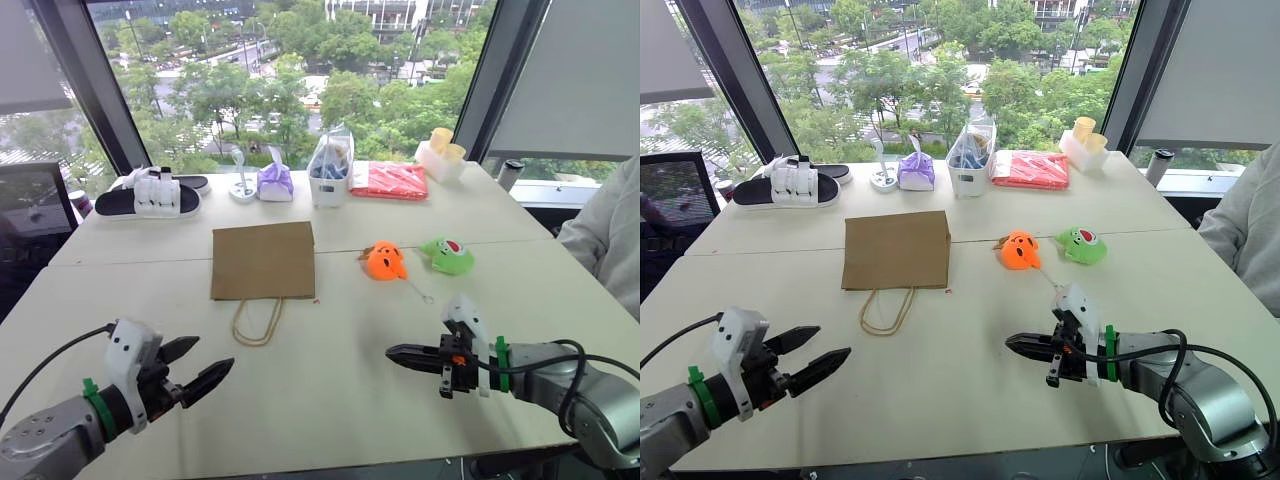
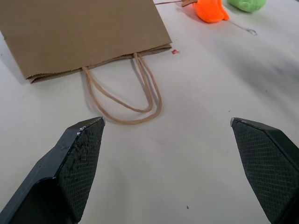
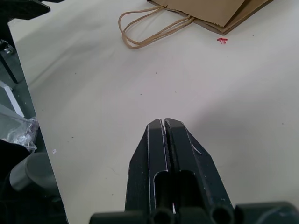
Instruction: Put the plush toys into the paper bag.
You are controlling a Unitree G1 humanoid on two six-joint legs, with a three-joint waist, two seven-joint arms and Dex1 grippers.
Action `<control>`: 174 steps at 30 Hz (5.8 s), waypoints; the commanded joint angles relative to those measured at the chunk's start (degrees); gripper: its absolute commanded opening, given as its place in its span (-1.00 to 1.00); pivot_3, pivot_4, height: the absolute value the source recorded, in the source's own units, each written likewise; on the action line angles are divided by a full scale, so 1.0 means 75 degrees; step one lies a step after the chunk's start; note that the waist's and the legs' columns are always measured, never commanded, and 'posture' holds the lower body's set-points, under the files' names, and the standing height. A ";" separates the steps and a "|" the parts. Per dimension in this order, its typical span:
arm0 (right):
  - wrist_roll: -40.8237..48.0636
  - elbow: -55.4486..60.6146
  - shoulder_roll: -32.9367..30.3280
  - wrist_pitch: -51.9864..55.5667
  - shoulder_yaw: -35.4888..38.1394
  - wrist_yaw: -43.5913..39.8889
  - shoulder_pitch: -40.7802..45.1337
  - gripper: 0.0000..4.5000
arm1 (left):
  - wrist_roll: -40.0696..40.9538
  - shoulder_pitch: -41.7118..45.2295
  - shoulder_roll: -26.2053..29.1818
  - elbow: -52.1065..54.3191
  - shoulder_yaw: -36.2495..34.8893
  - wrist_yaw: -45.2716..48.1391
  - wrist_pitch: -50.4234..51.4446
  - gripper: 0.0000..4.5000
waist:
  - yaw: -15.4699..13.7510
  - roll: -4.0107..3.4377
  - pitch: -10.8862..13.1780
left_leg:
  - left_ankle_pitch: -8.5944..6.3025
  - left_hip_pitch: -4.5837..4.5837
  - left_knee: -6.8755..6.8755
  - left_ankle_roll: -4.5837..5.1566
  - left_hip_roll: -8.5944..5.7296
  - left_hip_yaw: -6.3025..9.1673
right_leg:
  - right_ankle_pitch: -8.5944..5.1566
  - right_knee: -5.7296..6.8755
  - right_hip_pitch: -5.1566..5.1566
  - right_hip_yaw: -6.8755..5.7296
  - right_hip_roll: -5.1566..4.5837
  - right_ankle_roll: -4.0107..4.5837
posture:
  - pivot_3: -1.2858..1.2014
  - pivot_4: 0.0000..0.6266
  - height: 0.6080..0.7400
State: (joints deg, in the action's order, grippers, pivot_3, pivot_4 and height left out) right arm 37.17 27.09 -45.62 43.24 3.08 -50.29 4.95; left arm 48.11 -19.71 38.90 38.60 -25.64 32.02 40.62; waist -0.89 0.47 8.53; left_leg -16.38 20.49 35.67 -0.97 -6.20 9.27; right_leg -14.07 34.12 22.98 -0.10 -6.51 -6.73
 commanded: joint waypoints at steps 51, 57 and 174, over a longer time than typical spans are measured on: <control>-0.0624 0.0975 0.2076 -0.0143 -0.1640 0.1923 0.0688 -1.00 | -0.6833 0.7553 0.0071 -1.0653 0.4689 0.3648 -0.9877 0.97 | 0.0034 0.0015 -0.0008 | 0.0025 0.0007 0.0010 -0.0043 -0.0013 0.0007 | 0.0035 0.0032 0.0028 -0.0013 0.0011 -0.0050 | 0.03 -0.52 1.00; -0.0658 0.0889 0.2082 -0.0200 -0.1681 0.1896 0.0714 -1.00 | -0.6656 0.7494 0.0027 -1.0512 0.4606 0.3818 -1.0032 0.24 | 0.0036 0.0015 -0.0009 | 0.0021 0.0008 0.0024 -0.0035 -0.0013 0.0008 | 0.0037 0.0035 0.0023 -0.0013 0.0013 -0.0054 | 0.03 -0.52 1.00; -0.4164 -0.3446 0.5215 -0.3426 -0.3247 0.0366 0.3635 -1.00 | -0.1799 0.8389 0.0925 -0.4265 0.3898 0.5225 -0.0193 -0.96 | 0.0448 0.0022 -0.0010 | 0.0032 -0.0008 0.0034 -0.0120 0.0020 0.0030 | 0.0038 0.0143 0.0076 0.0158 0.0127 -0.0045 | 0.03 -0.52 1.00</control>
State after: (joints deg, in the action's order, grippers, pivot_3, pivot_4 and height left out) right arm 5.32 1.46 -6.67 18.84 -21.40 -46.89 30.33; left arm 34.21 41.36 45.80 4.88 3.80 70.42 39.49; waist 2.47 0.63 8.45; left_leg -16.14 20.43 35.92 -1.87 -6.05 9.49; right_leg -13.79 35.19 23.56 1.08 -5.56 -7.07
